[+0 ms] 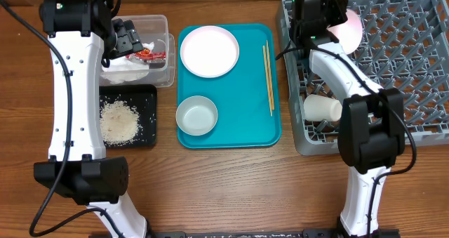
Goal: Sort waste into correct bins and load items into the dishwasher
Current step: 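Lift the pink bowl and carry it into the dish rack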
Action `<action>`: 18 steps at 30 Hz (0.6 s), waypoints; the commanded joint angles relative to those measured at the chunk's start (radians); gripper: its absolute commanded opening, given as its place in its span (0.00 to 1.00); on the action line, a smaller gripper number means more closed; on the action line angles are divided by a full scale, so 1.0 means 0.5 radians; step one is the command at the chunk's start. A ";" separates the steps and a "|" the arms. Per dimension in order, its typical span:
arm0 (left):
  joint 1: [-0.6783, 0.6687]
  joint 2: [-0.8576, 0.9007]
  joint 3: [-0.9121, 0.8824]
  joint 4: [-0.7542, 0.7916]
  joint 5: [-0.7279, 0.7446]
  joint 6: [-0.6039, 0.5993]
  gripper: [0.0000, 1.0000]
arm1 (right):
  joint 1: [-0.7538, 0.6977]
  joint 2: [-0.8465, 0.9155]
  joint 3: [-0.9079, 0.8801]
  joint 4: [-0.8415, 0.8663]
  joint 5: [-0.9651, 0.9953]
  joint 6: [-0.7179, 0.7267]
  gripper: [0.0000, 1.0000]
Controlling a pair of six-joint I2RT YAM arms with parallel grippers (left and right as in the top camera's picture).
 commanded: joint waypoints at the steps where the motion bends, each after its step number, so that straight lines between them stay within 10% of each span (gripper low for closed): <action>1: 0.011 0.015 0.011 0.002 0.008 -0.014 1.00 | 0.008 0.084 0.005 0.089 0.007 -0.068 0.09; 13: 0.011 0.015 0.011 0.002 0.008 -0.014 1.00 | 0.091 0.081 0.007 0.712 0.181 -0.063 0.14; 18: 0.011 0.015 0.011 0.003 0.008 -0.014 1.00 | 0.123 -0.042 0.055 0.783 0.253 0.021 0.45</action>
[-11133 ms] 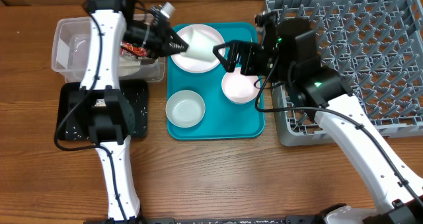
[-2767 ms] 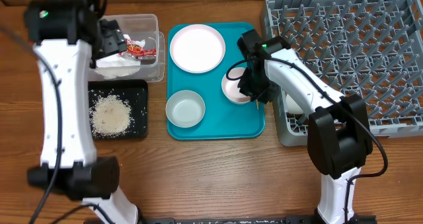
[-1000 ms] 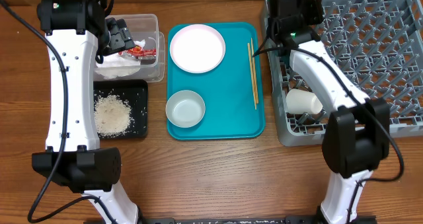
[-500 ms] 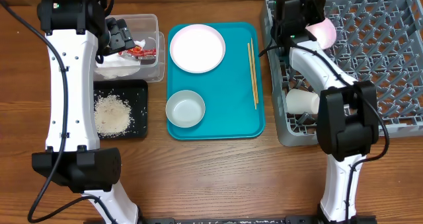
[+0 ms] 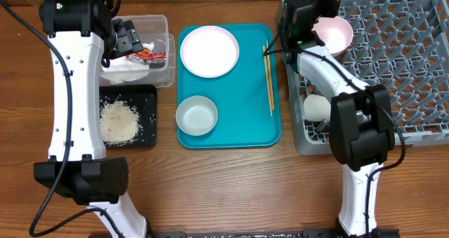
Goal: Sort waste into correct bins and load items into the dishwasher
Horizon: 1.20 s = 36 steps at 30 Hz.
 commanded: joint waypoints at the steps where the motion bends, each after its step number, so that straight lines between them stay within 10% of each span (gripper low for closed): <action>1: 0.011 0.015 0.011 0.002 0.008 -0.014 1.00 | 0.008 -0.170 0.069 -0.151 0.066 0.153 0.48; 8: 0.010 0.015 0.011 0.002 0.008 -0.014 1.00 | -0.216 -0.702 0.123 -1.494 -0.965 1.331 0.66; 16: 0.010 0.015 0.011 0.002 0.008 -0.014 1.00 | -0.578 -0.829 0.121 -2.168 -2.401 1.746 0.70; 27: 0.011 0.015 0.011 0.002 0.008 -0.014 1.00 | -0.634 -0.781 -0.067 -2.394 -2.151 2.350 0.43; 36: 0.011 0.015 0.011 0.002 0.008 -0.014 1.00 | -0.634 -0.704 -0.202 -2.414 -1.960 2.542 0.42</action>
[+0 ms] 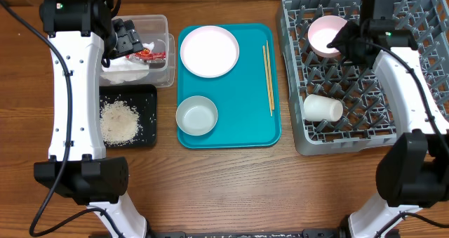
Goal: Sort waste into correct bins and load items into the dishwasher
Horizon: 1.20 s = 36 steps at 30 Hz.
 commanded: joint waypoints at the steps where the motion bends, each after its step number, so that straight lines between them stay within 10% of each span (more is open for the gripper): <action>1: 0.011 0.015 0.011 0.002 0.002 -0.014 1.00 | -0.009 0.027 -0.034 0.003 0.150 0.123 0.41; 28: 0.011 0.015 0.011 0.002 0.002 -0.014 1.00 | -0.009 0.128 0.053 0.120 0.379 0.144 0.04; 36: 0.011 0.015 0.011 0.002 0.002 -0.014 1.00 | 0.144 -0.014 0.269 0.426 1.261 -0.538 0.04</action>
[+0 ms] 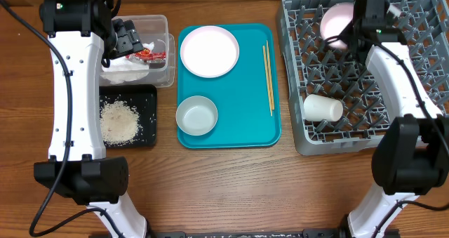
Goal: Sort waste into correct bins and load items into the dishwasher
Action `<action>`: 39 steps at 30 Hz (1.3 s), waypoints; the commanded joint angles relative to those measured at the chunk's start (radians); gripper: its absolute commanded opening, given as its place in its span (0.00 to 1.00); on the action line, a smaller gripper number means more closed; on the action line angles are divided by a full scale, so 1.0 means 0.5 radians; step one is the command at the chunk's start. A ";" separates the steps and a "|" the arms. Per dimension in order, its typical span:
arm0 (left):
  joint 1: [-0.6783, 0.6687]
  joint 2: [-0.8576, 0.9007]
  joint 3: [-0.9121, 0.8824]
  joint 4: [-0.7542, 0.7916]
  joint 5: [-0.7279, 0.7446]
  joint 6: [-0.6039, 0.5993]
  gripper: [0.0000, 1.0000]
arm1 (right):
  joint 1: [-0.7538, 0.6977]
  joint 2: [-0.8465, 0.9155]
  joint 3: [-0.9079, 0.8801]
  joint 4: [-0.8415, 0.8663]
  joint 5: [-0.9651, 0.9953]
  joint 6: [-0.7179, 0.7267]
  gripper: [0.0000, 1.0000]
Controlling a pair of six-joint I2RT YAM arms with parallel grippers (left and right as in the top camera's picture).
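Observation:
A pink bowl [335, 19] stands tilted at the back of the grey dishwasher rack [421, 76]. My right gripper [349, 37] is shut on its lower right rim. A white cup [322, 108] lies on its side at the rack's front left. On the teal tray [245, 90] are a white plate [209, 50], a grey-green bowl [196, 116] and a pair of chopsticks [267, 78]. My left gripper [129, 37] hangs open over the clear bin [160, 24], above a red wrapper [146, 54] and white paper lying inside.
A black tray [147, 136] holding a heap of rice [119, 120] sits in front of the clear bin. The left arm stretches along the table's left side. The rack fills the right end of the table.
The pink bowl lay face up in the rack's back left area. Now it sits further back and right, tipped on edge. My right gripper went with it. The left arm is unchanged.
The right gripper first held the pink bowl tilted over the rack's back. Then the bowl was face up near the rack's left edge, and stayed there while the arm swung to the right. Now the bowl is tipped on edge at the back. The left gripper stayed over the bin.

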 commanded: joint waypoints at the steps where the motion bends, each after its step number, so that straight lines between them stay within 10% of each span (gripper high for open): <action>1: 0.011 0.015 0.011 0.002 0.002 -0.014 1.00 | 0.137 -0.172 0.162 0.197 0.651 -0.581 0.04; 14: 0.011 0.015 0.011 0.002 0.002 -0.014 1.00 | 0.293 0.154 0.159 0.992 0.900 -2.216 0.04; 39: 0.011 0.015 0.011 0.002 0.002 -0.014 1.00 | 0.455 0.637 0.159 1.554 1.055 -2.776 0.04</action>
